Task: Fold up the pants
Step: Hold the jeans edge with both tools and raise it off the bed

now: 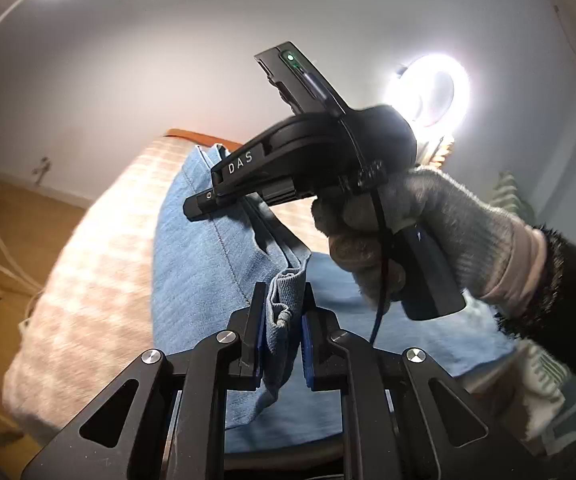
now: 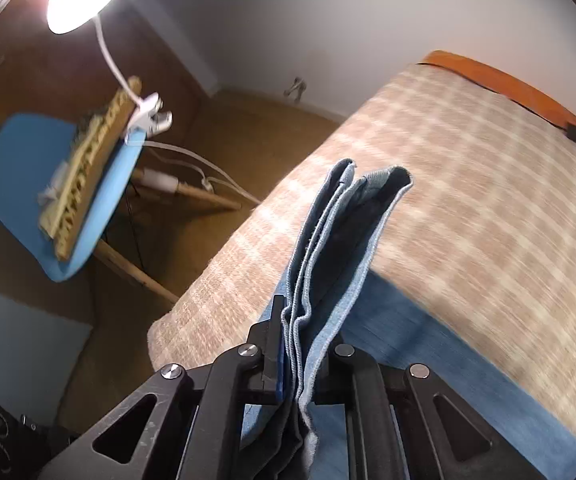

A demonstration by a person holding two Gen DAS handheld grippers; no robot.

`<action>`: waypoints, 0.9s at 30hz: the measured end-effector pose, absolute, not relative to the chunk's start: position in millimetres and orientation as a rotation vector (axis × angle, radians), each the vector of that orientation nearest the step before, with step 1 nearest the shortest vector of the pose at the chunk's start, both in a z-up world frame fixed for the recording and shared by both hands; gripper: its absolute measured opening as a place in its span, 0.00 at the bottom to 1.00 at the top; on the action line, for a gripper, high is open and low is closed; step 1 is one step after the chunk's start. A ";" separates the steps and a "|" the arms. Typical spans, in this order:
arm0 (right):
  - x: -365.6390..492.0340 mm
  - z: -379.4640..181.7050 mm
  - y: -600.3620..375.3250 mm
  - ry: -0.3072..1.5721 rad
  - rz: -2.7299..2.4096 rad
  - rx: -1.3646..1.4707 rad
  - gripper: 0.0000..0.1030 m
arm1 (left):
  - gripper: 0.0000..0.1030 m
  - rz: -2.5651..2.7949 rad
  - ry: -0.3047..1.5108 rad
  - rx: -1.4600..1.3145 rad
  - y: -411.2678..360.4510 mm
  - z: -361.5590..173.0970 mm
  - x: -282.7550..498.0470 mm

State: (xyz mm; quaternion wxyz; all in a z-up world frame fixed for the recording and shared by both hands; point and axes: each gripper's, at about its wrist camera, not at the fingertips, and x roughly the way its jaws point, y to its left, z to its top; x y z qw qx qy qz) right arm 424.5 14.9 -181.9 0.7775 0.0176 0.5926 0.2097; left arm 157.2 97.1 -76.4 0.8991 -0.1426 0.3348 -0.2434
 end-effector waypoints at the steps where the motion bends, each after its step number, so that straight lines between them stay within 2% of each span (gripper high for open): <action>1: 424.5 -178.6 10.2 1.274 0.448 0.050 0.05 | 0.12 -0.520 0.696 -0.293 93.2 -72.9 158.6; 10: 400.0 -146.3 -63.3 1.207 0.404 0.152 0.05 | 0.12 -0.651 0.743 -0.126 21.5 -46.0 172.4; 19: 364.6 -129.6 -136.8 1.143 0.344 0.193 0.05 | 0.12 -0.770 0.797 -0.042 -47.8 -40.7 173.5; 27: 337.3 -133.6 -190.4 1.128 0.265 0.206 0.05 | 0.05 -0.882 0.831 -0.018 -119.0 -50.2 164.9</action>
